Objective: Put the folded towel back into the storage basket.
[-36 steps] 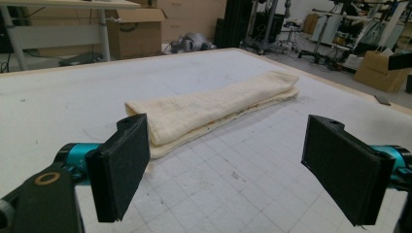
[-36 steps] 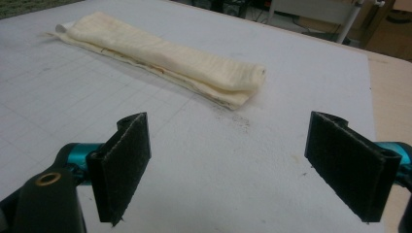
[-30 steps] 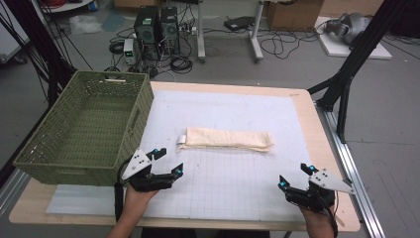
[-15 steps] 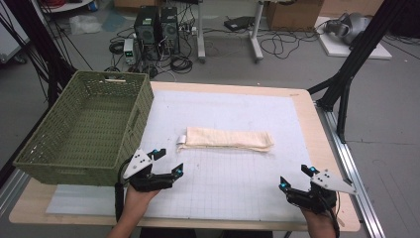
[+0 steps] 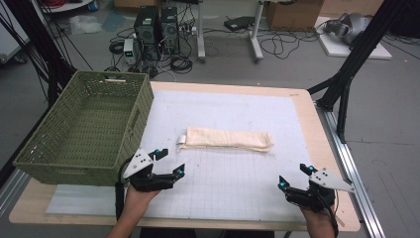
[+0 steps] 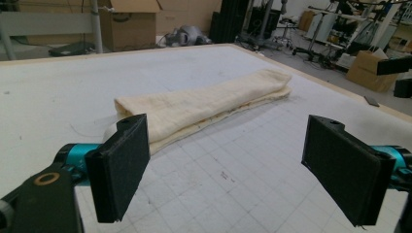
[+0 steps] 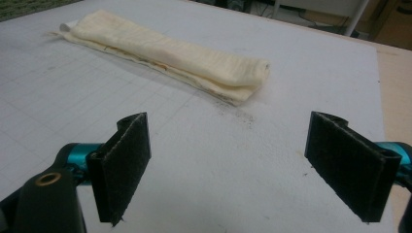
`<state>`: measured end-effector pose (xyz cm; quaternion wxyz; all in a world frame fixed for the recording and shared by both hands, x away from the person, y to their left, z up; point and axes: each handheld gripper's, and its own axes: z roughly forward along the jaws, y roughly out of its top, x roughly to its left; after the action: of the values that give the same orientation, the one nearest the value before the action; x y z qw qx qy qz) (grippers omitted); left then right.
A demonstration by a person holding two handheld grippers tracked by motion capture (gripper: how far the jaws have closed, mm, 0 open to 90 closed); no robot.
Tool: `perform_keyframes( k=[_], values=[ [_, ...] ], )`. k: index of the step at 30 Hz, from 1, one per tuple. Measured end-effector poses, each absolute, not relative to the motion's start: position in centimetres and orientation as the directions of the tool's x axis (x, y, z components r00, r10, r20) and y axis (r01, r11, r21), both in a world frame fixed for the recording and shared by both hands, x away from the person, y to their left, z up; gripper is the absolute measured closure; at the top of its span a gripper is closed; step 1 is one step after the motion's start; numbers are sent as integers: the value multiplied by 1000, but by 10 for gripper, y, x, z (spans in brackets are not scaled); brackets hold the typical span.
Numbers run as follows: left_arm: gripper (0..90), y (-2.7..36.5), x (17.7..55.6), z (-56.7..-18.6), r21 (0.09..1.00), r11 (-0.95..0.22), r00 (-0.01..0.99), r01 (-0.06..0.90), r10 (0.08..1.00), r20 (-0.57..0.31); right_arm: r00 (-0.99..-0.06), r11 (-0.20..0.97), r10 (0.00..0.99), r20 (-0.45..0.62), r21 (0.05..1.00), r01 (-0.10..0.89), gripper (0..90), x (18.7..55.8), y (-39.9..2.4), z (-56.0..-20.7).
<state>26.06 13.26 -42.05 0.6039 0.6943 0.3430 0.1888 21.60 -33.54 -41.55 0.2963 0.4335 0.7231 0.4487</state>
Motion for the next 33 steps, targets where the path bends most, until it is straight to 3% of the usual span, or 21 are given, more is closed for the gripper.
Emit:
perform_keyframes(
  k=[7,18,28,33],
  values=[
    [170,130,266,-405,967,-54,695,247,706,-139,-448,237,893,-53,900,365,152,218,-337,-416],
    [192,116,292,-397,946,-46,715,320,666,-210,-448,228,893,-46,904,362,152,217,-337,-416],
    [204,106,327,-392,916,-62,659,396,714,-237,-444,209,895,-27,907,366,152,218,-341,-415],
    [269,100,344,-396,897,-106,650,430,726,-226,-449,219,893,-40,908,356,152,218,-340,-415]
  ],
)
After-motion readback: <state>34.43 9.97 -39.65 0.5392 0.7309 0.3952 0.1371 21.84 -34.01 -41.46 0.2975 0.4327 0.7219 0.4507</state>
